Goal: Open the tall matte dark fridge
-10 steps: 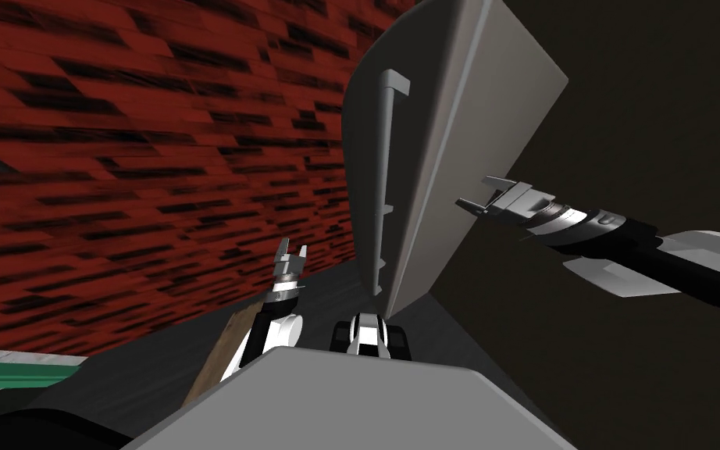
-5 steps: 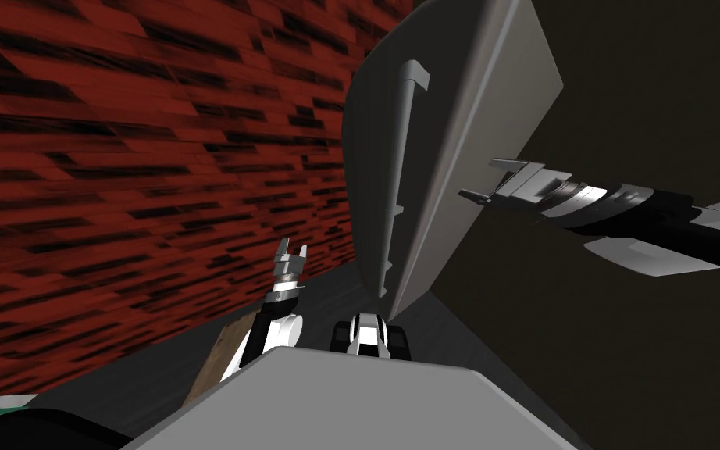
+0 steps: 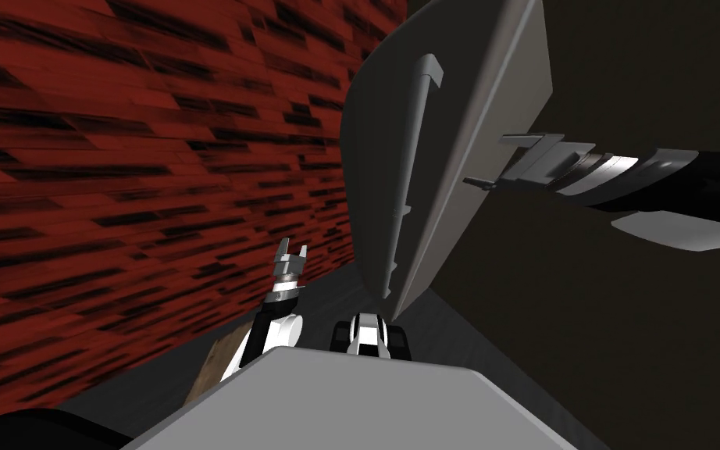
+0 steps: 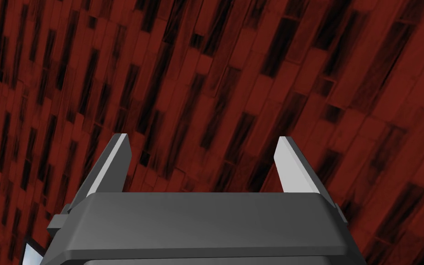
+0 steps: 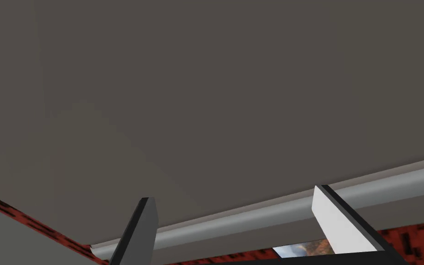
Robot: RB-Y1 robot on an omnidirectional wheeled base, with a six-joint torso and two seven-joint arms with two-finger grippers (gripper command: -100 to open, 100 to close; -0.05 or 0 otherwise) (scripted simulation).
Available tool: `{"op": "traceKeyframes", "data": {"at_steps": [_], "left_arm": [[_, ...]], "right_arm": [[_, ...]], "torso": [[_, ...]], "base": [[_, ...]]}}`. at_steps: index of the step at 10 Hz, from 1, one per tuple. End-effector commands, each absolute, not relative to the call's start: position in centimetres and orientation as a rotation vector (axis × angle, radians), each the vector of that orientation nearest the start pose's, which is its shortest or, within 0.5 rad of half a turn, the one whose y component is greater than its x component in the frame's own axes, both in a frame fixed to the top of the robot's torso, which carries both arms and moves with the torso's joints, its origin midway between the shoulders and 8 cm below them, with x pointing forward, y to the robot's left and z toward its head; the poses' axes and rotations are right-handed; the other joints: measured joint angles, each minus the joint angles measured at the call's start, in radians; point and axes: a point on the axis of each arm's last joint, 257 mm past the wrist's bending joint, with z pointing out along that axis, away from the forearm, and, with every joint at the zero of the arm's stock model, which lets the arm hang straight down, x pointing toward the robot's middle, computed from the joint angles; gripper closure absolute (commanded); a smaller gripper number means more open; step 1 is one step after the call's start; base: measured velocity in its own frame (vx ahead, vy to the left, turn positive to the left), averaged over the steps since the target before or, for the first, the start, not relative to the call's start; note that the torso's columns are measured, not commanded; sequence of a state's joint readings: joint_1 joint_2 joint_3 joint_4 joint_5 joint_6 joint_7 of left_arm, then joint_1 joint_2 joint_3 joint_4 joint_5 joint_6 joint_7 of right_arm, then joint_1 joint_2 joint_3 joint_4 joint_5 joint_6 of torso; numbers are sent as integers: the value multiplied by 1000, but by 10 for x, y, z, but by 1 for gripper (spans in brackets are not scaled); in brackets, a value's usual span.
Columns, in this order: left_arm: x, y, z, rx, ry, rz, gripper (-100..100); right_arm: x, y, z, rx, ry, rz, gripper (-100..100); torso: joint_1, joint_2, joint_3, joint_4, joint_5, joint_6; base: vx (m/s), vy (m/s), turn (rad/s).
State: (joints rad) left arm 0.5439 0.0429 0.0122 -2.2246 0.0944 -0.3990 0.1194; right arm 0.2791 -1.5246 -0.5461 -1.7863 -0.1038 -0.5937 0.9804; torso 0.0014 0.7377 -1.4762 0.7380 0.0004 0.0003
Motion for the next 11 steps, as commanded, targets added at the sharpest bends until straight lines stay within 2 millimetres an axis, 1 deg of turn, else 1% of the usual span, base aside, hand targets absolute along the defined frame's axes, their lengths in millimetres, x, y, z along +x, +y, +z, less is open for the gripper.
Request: {"op": "traceKeyframes", "data": {"at_steps": [1, 2, 3, 4, 6, 7, 8, 9, 11], "left_arm": [[362, 302, -36, -900, 678, -1389, 0], [362, 302, -36, -900, 678, -1389, 0], [362, 302, -36, -900, 678, -1389, 0], [362, 302, -36, -900, 678, -1389, 0], [362, 302, -36, -900, 678, -1389, 0], [362, 302, -36, -901, 678, -1389, 0], [362, 301, -36, -900, 678, -1389, 0], [362, 301, -36, -900, 678, -1389, 0], [362, 302, -36, -900, 678, -1389, 0]], "right_arm": [[437, -335, 249, -1090, 744, -407, -100], [437, -330, 250, -1109, 740, -410, -100], [438, -328, 266, -1143, 701, -470, -100], [439, -326, 267, -1152, 699, -471, -100], [438, -320, 296, -1207, 622, -577, -100], [439, -314, 297, -1228, 616, -579, -100], [439, -310, 310, -1250, 579, -625, -100], [439, -307, 310, -1260, 576, -626, -100], [437, -294, 332, -1313, 505, -702, -100]], "torso": [[0, -1, -1, 0, 1, -2], [3, -2, -2, 0, 3, -3], [4, -2, -2, 0, 4, -5], [8, -3, -3, 0, 5, -4], [12, -3, -4, 1, 8, -7], [17, -5, -5, 0, 10, -7], [16, -7, -7, 0, 11, -10], [13, -7, -8, -1, 9, -9], [12, -10, -10, -3, 8, -9]], "base": [[12, 111, -147], [-3, 90, -74], [11, 105, -103], [-4, 88, -84], [18, 127, -140], [5, 129, -92], [-19, 79, -83], [-10, 60, -45], [-2, 85, -101]]}}
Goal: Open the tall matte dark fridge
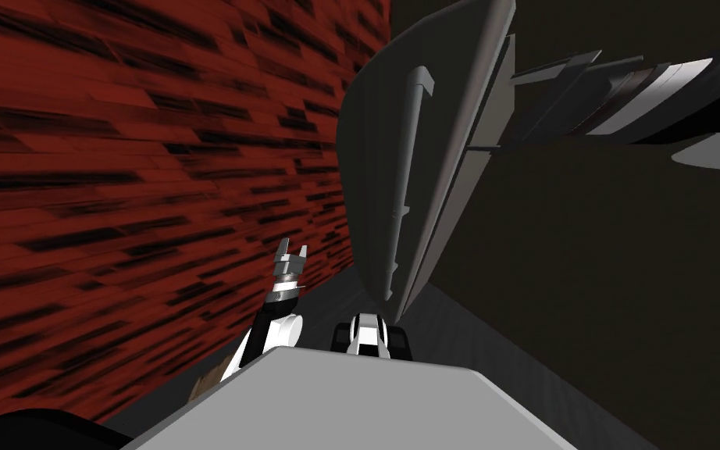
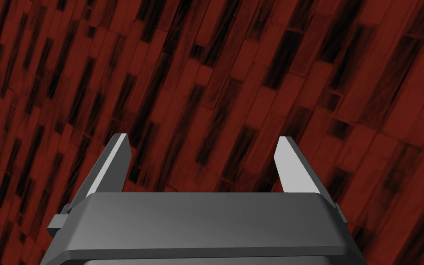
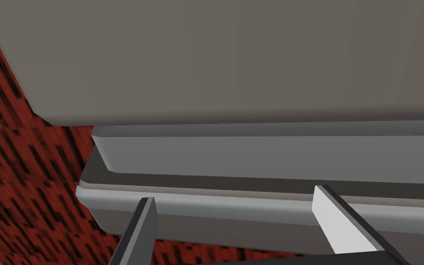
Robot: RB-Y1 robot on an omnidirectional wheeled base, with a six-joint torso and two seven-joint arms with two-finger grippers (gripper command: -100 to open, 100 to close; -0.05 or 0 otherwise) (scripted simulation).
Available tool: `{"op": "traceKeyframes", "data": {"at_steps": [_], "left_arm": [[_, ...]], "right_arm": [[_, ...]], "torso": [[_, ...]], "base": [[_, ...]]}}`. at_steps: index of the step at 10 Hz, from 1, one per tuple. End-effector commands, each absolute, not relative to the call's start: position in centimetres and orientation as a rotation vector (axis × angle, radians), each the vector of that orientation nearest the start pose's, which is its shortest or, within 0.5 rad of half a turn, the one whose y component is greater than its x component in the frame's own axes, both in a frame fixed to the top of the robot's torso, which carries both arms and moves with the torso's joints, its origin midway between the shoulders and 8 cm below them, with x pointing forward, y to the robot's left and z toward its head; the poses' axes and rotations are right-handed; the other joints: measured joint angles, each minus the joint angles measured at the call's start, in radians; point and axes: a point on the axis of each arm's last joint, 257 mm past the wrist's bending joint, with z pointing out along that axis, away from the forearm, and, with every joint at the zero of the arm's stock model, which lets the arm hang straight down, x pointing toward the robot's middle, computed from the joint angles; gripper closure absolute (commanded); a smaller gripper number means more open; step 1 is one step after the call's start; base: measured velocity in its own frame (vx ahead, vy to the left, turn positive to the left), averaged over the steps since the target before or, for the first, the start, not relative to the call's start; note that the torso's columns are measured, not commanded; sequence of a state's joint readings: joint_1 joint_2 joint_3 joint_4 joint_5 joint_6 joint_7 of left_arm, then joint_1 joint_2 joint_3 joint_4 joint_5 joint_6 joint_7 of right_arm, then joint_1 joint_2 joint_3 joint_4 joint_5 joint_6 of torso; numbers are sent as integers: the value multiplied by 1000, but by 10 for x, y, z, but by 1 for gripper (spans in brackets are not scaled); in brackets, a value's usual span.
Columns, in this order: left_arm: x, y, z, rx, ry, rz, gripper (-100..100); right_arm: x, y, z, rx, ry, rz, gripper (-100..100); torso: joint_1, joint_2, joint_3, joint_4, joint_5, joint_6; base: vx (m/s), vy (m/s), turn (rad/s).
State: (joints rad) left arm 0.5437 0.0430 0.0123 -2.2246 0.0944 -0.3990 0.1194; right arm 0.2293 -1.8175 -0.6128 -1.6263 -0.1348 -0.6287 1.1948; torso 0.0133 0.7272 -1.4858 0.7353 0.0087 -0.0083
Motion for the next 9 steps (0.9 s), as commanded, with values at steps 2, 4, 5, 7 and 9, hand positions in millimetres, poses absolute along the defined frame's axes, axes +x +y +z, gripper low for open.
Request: {"op": "traceKeyframes", "data": {"at_steps": [2, 4, 5, 7, 9], "left_arm": [[362, 302, -36, -900, 678, -1389, 0], [362, 302, -36, -900, 678, -1389, 0], [362, 302, -36, -900, 678, -1389, 0], [362, 302, -36, -900, 678, -1389, 0], [362, 302, -36, -900, 678, -1389, 0]], "right_arm": [[436, -287, 341, -1334, 474, -732, -100], [435, -276, 353, -1366, 427, -773, -100], [434, -273, 356, -1376, 413, -784, -100], [437, -277, 343, -1379, 438, -763, -100], [443, -285, 339, -1377, 461, -777, 100]], "torso": [[4, -1, -1, 0, 2, -2], [6, -2, -2, 0, 4, -3], [8, -2, -3, 0, 5, -4], [4, -2, -3, -1, 3, -2], [-3, 0, 0, -1, -2, 2]], "base": [[11, 81, -63], [-1, 80, -86], [-14, 59, -54], [-24, -2, -58], [-21, 57, -67]]}}
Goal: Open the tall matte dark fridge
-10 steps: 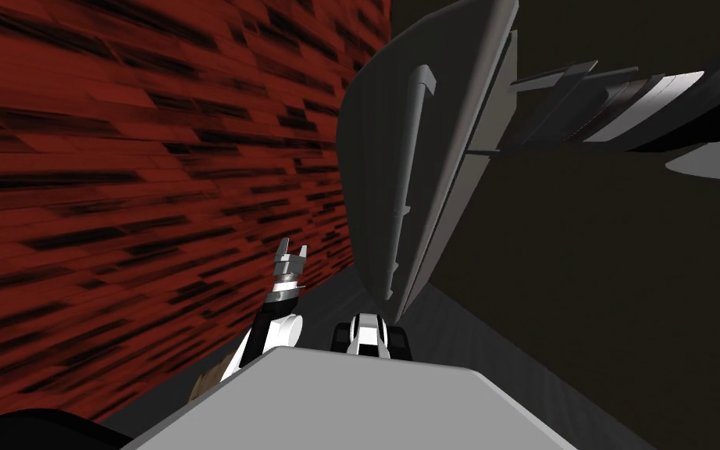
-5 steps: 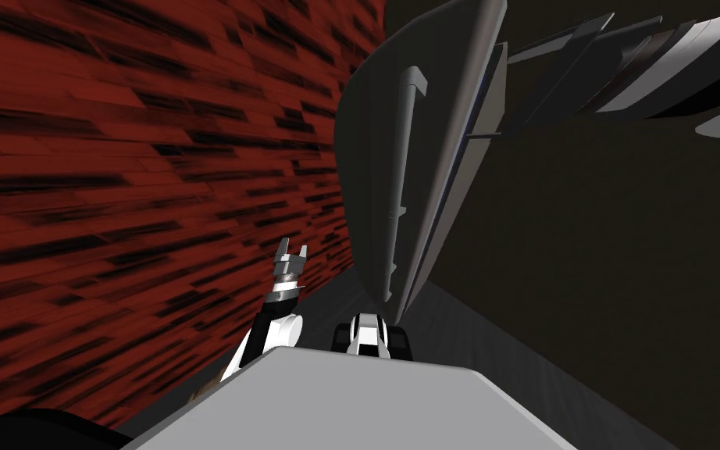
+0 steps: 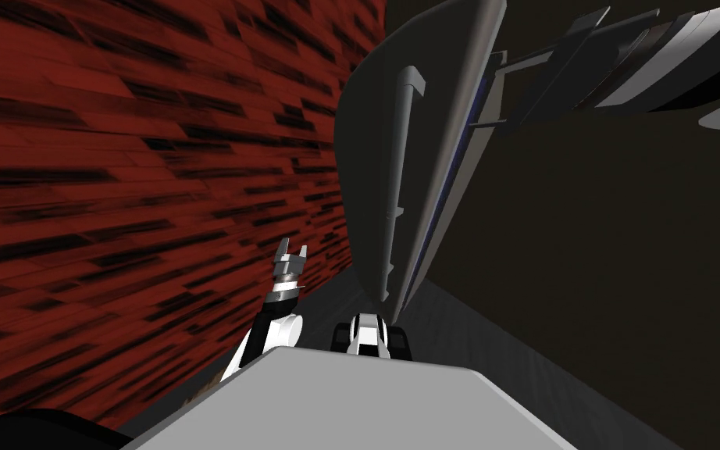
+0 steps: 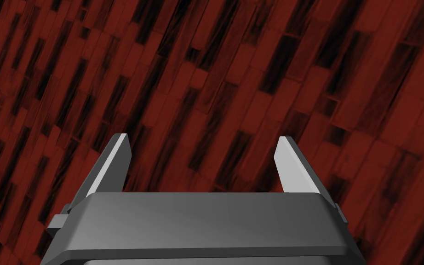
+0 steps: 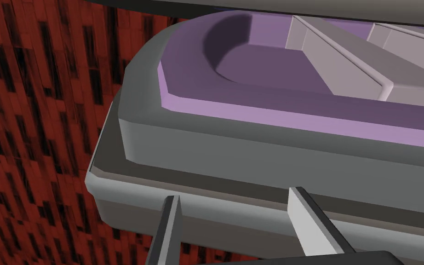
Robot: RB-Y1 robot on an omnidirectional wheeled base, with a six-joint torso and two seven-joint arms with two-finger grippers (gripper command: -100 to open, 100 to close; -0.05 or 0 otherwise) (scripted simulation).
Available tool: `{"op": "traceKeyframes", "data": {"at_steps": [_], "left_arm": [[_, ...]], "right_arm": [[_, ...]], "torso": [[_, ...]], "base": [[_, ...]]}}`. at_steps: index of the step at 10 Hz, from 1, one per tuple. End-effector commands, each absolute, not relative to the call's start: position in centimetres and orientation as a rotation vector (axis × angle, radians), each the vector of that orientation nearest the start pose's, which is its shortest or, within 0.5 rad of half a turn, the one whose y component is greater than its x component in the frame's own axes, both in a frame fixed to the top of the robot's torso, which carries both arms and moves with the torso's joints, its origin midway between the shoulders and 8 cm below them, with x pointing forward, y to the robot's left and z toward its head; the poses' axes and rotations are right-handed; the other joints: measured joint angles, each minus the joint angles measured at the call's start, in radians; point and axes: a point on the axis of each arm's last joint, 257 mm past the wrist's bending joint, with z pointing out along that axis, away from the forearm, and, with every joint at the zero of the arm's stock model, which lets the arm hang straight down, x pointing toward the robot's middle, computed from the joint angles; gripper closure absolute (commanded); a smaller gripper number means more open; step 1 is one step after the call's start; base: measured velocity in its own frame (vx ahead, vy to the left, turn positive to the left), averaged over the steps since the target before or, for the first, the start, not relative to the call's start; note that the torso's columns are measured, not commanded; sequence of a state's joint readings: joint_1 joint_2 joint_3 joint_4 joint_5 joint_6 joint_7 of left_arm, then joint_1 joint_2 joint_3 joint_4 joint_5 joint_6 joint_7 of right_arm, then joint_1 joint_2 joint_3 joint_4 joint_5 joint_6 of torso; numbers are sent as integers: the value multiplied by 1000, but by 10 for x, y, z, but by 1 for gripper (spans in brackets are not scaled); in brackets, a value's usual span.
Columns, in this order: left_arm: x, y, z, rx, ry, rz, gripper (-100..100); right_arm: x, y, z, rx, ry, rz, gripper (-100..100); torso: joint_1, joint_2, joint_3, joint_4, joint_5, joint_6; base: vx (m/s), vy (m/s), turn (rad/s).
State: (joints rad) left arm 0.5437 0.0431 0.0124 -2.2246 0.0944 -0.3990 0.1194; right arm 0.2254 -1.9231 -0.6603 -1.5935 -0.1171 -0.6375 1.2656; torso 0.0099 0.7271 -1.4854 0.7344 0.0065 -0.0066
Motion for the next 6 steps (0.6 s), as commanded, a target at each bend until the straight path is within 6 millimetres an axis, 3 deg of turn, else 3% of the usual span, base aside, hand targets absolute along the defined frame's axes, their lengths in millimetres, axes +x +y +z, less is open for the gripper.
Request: {"op": "traceKeyframes", "data": {"at_steps": [1, 3, 6], "left_arm": [[362, 301, -36, -900, 678, -1389, 0], [362, 301, -36, -900, 678, -1390, 0], [362, 301, -36, -900, 677, -1390, 0]], "right_arm": [[447, -291, 339, -1372, 478, -796, 100], [452, -297, 339, -1367, 495, -815, 100], [465, -317, 340, -1349, 546, -874, 100]], "torso": [[3, 4, 4, 1, -1, 3], [4, 7, 6, -1, 0, 0], [1, 2, 3, -1, -1, 2]], "base": [[-67, 254, -166], [-128, 247, -65], [-146, 349, -130]]}}
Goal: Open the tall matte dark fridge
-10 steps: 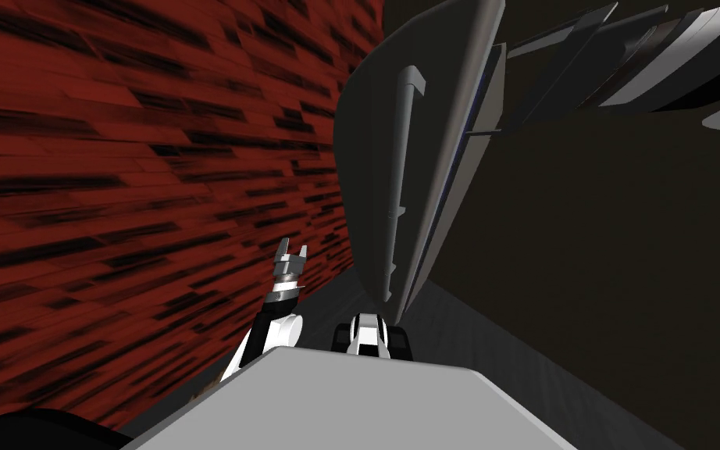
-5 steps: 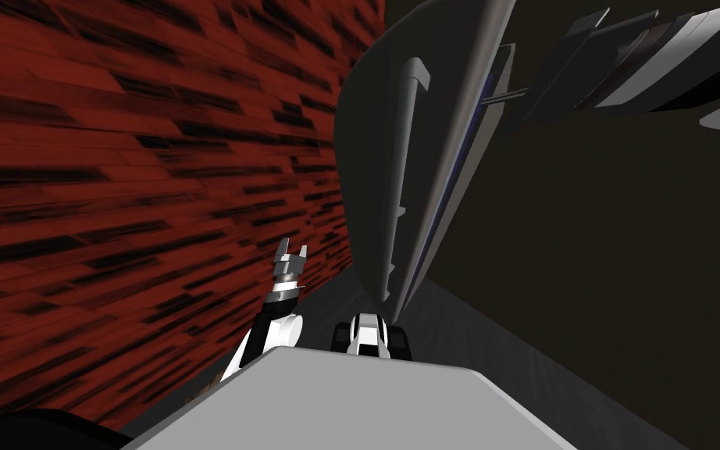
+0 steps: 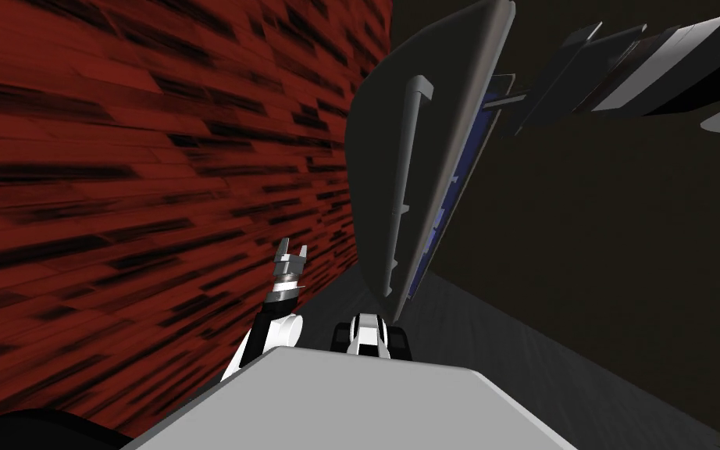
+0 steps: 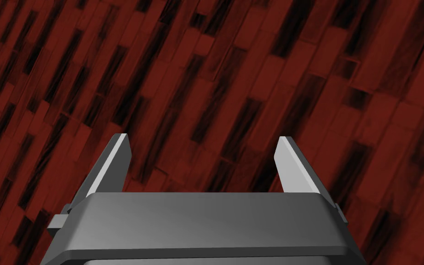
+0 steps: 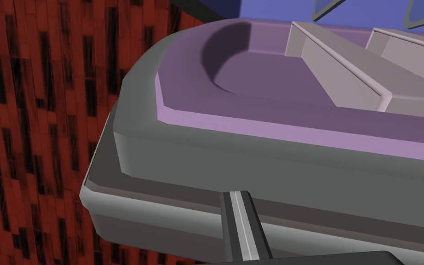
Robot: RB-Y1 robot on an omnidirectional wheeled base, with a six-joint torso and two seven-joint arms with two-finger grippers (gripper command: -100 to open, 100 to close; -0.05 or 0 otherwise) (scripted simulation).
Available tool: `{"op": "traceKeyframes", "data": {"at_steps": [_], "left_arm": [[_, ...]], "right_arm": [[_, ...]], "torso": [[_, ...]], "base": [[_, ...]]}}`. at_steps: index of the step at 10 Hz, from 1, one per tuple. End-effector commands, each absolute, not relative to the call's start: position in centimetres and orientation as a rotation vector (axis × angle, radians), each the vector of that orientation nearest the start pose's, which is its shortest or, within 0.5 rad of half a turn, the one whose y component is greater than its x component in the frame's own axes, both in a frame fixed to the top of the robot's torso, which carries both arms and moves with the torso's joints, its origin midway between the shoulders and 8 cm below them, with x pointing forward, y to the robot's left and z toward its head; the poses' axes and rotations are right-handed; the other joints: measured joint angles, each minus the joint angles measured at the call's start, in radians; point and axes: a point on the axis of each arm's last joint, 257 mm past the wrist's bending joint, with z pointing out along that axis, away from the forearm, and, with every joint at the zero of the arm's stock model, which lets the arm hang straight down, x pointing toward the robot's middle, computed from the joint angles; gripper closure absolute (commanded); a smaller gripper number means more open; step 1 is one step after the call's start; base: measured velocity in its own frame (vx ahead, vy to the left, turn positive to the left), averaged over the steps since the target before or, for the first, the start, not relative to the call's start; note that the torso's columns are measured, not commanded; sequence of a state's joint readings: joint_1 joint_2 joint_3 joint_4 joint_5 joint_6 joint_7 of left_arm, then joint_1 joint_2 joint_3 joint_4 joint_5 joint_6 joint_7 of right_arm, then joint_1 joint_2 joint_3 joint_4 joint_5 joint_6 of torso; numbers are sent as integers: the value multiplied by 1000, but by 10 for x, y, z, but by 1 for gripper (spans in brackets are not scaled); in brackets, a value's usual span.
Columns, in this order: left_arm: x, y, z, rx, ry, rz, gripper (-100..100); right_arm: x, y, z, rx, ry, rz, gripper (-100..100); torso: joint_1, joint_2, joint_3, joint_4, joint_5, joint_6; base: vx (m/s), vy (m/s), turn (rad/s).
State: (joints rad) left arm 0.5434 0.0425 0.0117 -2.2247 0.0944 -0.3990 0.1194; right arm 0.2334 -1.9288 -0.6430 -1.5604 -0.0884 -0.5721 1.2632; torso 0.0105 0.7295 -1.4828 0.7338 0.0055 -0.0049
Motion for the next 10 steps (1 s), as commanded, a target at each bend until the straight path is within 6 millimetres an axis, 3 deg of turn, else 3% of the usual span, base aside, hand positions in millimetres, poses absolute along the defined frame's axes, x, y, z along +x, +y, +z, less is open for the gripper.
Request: {"op": "traceKeyframes", "data": {"at_steps": [1, 3, 10], "left_arm": [[362, 301, -36, -900, 678, -1390, 0], [362, 301, -36, -900, 678, -1389, 0], [362, 302, -36, -900, 678, -1389, 0]], "right_arm": [[465, -317, 340, -1349, 546, -874, 100], [469, -323, 340, -1343, 563, -893, 100], [480, -344, 340, -1325, 611, -952, 100]], "torso": [[-4, 0, -1, 1, -1, 0], [-14, -7, -6, -2, -5, -1], [-10, 2, 2, 1, -4, 2]], "base": [[-87, 213, -20], [-31, 115, 46], [-52, 118, -48]]}}
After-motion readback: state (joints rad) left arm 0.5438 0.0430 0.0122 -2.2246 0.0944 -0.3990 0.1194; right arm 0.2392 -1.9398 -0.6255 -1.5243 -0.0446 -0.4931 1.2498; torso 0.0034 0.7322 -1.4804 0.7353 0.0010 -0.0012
